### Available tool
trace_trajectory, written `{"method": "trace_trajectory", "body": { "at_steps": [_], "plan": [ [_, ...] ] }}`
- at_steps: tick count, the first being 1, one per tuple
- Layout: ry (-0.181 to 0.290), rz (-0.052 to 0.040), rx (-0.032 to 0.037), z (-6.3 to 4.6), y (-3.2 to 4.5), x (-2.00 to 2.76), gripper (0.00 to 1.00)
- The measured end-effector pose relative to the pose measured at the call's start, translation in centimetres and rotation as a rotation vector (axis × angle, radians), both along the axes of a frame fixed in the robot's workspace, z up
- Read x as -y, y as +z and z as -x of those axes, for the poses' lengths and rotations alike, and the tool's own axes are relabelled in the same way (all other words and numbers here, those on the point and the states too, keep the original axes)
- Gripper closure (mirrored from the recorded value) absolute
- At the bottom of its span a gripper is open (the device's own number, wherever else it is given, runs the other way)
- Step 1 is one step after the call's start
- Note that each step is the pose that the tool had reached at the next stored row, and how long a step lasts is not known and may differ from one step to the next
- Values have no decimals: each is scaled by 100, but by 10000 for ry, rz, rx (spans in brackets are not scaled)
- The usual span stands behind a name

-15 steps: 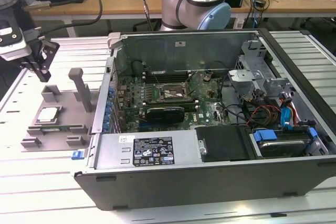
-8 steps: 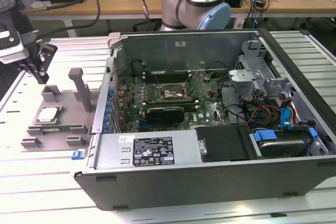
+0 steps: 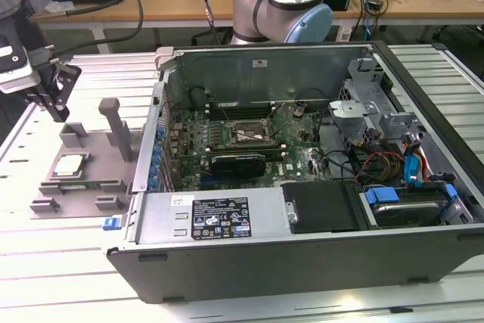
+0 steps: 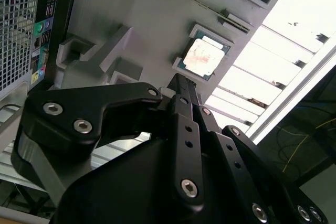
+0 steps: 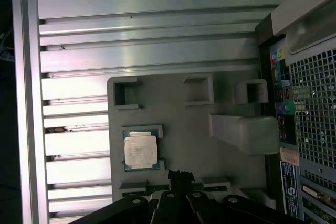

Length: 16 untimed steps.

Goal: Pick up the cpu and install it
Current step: 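Pick up the cpu and move it towards the insertion slot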

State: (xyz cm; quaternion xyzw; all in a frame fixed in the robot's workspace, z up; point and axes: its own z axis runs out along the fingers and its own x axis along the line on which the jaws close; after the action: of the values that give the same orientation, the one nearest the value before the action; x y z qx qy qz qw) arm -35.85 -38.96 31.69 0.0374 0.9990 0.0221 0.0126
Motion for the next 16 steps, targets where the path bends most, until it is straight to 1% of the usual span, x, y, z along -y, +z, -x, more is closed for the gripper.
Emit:
{"method": "trace_trajectory", "body": {
  "at_steps": [7, 12, 15, 16],
  "plan": [
    [0, 0, 0, 1, 0, 0, 89],
    [0, 1, -1, 24, -37, 24, 89],
    [1, 0, 0, 46, -76, 33, 89],
    [-1, 0, 1, 56, -100, 36, 89]
  ]
}}
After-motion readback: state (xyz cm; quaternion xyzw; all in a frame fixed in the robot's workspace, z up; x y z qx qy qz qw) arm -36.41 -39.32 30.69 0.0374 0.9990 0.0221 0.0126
